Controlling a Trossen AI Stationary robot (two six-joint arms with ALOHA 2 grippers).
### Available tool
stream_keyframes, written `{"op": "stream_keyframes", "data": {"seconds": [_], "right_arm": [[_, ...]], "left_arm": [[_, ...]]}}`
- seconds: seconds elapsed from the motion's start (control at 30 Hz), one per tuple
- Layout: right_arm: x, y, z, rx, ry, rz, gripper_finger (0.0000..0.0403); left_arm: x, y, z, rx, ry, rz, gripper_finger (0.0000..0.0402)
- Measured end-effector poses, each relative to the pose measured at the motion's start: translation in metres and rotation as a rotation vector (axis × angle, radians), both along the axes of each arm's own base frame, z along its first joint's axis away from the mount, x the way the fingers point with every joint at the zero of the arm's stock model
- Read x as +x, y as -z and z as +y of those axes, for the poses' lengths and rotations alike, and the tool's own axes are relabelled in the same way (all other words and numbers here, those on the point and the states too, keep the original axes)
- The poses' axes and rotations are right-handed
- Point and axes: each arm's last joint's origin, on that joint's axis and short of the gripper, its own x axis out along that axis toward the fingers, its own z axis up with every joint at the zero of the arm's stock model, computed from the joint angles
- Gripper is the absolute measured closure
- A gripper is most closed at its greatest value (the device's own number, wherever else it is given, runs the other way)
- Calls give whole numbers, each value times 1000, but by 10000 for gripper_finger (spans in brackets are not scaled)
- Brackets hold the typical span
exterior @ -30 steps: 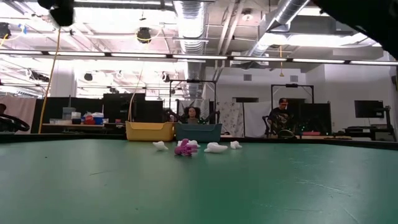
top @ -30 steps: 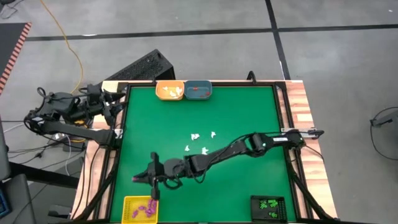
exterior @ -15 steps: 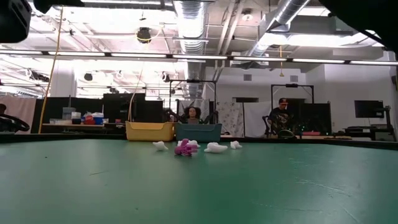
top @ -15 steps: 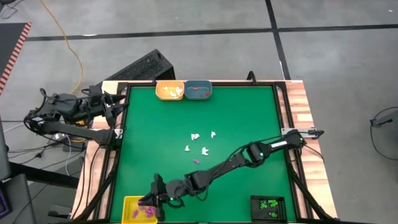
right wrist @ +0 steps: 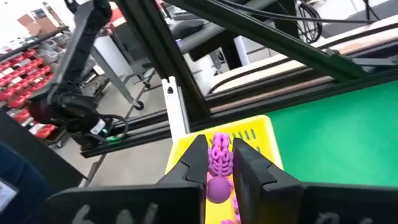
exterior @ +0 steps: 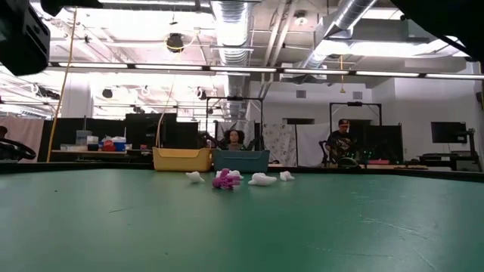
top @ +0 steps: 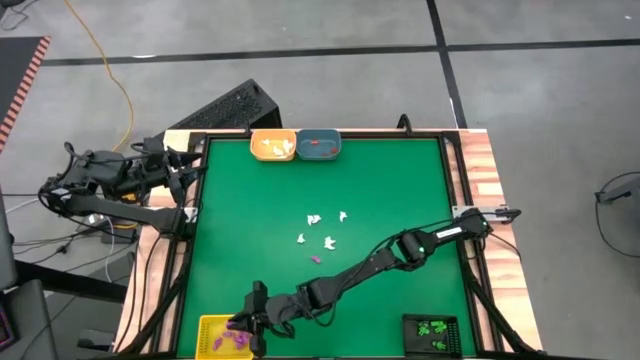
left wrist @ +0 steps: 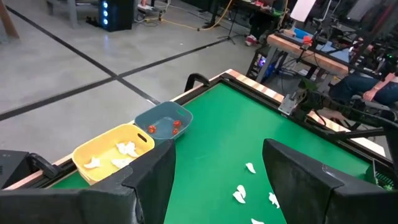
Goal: Sort Halloween decoration
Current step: Put the pink skeleton into the yellow bin
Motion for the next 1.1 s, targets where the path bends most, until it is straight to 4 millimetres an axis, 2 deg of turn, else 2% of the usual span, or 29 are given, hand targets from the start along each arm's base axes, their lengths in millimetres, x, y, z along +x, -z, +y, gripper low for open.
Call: {"op": "stream_keyframes", "data": {"seconds": [0.5,0.8,0.93,1.1], "right_arm": [[1,4,-2,40,-13,49,310],[1,4,-3,40,-12,58,269],[2,-13,-13,55,-17,33,267],[1,-44,-42,77,-54,97,278]], "left_arm": [[0,0,0,2,-1,1,170],[0,0,0,4,-2,2,170],[0,0,0,4,-2,2,170],[0,0,0,3,-2,1,170]]}}
